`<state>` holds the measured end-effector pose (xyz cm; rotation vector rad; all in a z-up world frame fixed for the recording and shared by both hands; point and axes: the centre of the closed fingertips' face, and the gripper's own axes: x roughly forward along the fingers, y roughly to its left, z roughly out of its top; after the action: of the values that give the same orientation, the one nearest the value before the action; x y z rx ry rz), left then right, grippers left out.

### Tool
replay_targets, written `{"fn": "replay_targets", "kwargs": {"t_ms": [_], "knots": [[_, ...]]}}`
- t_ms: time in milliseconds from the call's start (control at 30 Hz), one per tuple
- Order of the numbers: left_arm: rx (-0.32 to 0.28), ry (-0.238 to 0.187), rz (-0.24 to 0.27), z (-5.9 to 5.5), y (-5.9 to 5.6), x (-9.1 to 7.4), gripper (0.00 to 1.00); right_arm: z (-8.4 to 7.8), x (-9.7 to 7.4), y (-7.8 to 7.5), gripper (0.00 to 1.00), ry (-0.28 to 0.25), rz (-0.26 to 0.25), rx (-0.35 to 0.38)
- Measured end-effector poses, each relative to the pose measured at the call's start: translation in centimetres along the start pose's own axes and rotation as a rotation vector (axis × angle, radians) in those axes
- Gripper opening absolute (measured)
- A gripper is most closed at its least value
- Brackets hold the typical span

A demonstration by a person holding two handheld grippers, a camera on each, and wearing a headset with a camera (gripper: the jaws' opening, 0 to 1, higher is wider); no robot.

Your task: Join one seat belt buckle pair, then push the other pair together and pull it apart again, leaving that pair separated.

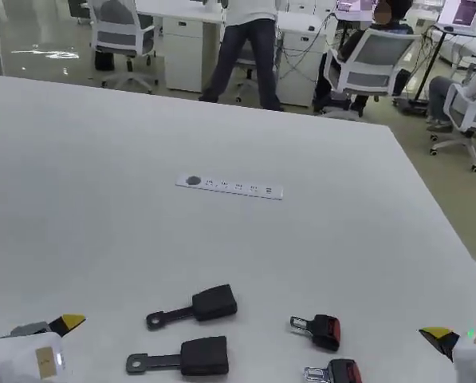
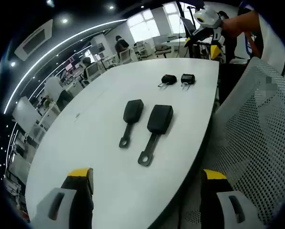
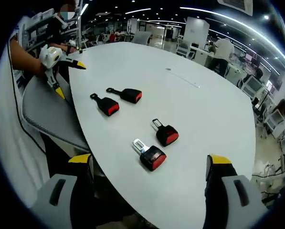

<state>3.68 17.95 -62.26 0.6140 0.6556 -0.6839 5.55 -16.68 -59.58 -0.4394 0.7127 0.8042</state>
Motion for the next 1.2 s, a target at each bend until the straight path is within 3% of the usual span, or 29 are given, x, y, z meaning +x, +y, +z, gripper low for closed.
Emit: {"fn": "replay_targets", "kwargs": {"t_ms": [767,1200], "knots": [[0.002,0.016,0.011,-0.40,0.09,0.21,0.99,0.08,0.01,0.32,0.99,0.018,0.001,-0.031],[-0.027,-0.004,-0.001,0.01,-0.06,0.19,1.00,0.49,0.22,0.57,0.99,0.010,-0.003,-0.050]]}}
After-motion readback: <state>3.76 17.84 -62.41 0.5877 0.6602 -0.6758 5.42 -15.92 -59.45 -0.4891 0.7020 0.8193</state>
